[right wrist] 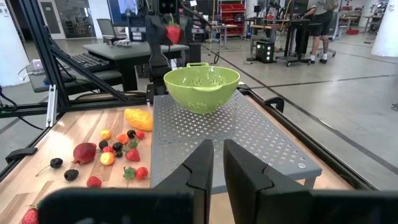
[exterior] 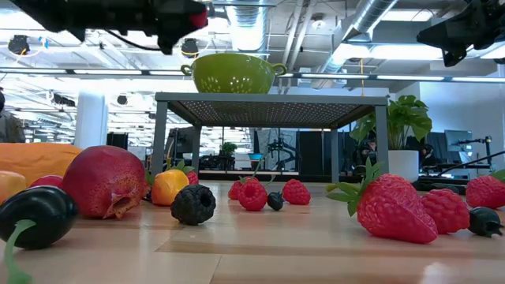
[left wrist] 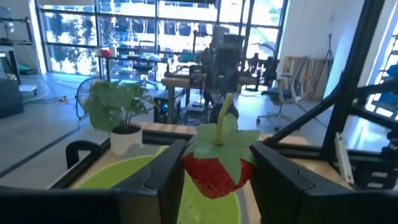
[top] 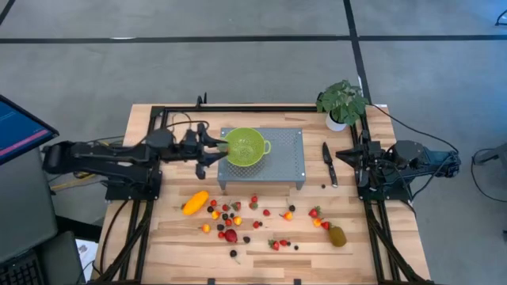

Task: Pick & Place Fruit
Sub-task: Put the strawberry into the green strainer bowl on the shelf

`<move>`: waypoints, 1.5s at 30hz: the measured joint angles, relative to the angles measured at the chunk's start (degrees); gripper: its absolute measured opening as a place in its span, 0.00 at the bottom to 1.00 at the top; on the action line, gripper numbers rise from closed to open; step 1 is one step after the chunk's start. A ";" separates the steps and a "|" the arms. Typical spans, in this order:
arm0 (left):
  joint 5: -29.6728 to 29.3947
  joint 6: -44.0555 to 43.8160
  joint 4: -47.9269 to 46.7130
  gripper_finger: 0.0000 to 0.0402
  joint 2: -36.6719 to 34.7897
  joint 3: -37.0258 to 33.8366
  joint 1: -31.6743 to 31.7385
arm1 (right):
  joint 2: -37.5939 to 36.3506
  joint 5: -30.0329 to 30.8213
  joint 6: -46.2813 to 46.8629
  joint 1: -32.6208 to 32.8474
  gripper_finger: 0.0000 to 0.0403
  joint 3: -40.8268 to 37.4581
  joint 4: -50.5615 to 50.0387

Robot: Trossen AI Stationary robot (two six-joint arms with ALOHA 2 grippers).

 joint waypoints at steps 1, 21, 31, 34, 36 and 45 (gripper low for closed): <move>-0.06 0.18 0.58 0.38 1.15 0.00 0.00 | 0.00 0.01 0.01 -0.01 0.08 0.00 0.00; -3.37 4.47 0.78 0.39 7.36 0.00 -0.02 | 0.00 0.02 0.01 -0.02 0.08 0.00 0.00; -3.34 4.37 0.54 0.51 8.39 0.02 -0.02 | 0.00 0.00 0.01 -0.02 0.08 0.00 0.00; -3.32 4.32 0.24 0.57 7.42 0.01 -0.02 | 0.00 0.00 0.01 -0.02 0.08 0.00 0.00; -3.36 4.19 0.74 0.60 5.95 0.02 -0.55 | 0.00 0.01 0.01 -0.02 0.08 0.00 0.00; -3.15 4.40 -1.18 0.66 -4.46 0.02 -6.25 | 0.00 0.02 0.01 -0.02 0.08 0.00 0.00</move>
